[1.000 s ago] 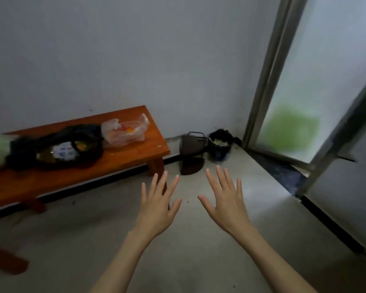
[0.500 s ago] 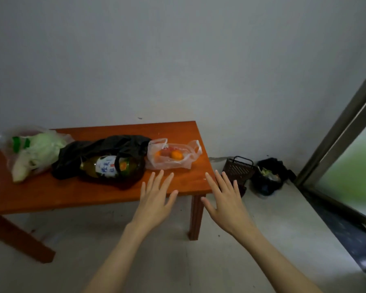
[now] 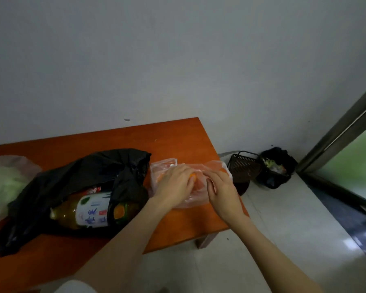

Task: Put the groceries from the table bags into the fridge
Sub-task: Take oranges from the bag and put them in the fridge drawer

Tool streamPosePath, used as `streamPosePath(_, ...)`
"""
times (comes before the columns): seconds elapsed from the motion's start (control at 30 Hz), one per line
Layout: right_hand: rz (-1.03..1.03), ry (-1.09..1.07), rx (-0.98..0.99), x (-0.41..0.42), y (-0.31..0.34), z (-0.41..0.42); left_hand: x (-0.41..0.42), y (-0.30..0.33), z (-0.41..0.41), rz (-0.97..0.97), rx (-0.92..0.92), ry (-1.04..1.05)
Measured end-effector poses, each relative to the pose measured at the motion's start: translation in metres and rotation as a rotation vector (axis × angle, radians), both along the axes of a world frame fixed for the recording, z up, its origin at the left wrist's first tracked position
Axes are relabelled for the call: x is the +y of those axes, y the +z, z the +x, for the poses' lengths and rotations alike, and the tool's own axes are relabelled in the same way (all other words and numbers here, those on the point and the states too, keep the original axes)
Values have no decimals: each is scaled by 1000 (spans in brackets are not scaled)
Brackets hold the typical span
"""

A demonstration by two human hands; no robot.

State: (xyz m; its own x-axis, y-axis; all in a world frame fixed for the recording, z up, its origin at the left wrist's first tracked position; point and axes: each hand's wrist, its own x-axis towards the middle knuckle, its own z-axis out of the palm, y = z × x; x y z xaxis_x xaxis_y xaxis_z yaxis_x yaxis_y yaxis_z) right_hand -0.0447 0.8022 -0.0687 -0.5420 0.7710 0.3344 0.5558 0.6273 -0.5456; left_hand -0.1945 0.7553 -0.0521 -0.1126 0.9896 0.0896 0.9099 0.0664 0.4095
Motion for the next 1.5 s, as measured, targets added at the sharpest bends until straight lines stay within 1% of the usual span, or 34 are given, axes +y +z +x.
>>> streamPosePath(0.1,-41,-83,-74,22,-17,-14,16,-25,-25,-87,101,-97)
streamPosePath(0.17,-42,-60,-137,34,-33,-25,23,-44,-42,-130,117,-144)
streamPosePath(0.23,-38,6,-220,44,-48,-37,31,-63,-60,-176,132,-144)
streamPosePath(0.37,28,97,-413,62,-69,-60,40,-91,-89,-258,217,-31)
streamPosePath(0.47,27,118,-531,76,-79,-75,45,-103,-102,-342,223,49)
streamPosePath(0.6,-79,158,-717,95,-97,-93,56,-114,-113,-379,260,114)
streamPosePath(0.67,-128,146,-770,101,-103,-98,60,-119,-118,-422,279,152)
streamPosePath(0.77,-161,146,-791,106,-108,-107,67,-122,-123,-503,306,193)
streamPosePath(0.87,-185,132,-774,108,-111,-112,72,-124,-125,-597,331,175)
streamPosePath(0.93,-197,126,-745,109,-111,-114,71,-123,-128,-591,349,154)
streamPosePath(1.0,-234,122,-718,109,-111,-114,70,-123,-134,-540,343,146)
streamPosePath(1.13,-289,34,-607,105,-105,-111,65,-114,-139,-411,185,192)
streamPosePath(1.23,-322,-47,-412,102,-94,-108,65,-95,-135,-303,52,248)
streamPosePath(1.27,-338,-69,-334,102,-88,-106,65,-88,-135,-257,-17,277)
streamPosePath(1.3,-358,-88,-255,102,-83,-103,65,-80,-134,-202,-126,314)
streamPosePath(1.4,-404,-123,-62,101,-65,-97,67,-57,-131,-96,-539,417)
streamPosePath(1.5,-410,-139,16,97,-54,-95,70,-47,-132,-77,-937,560)
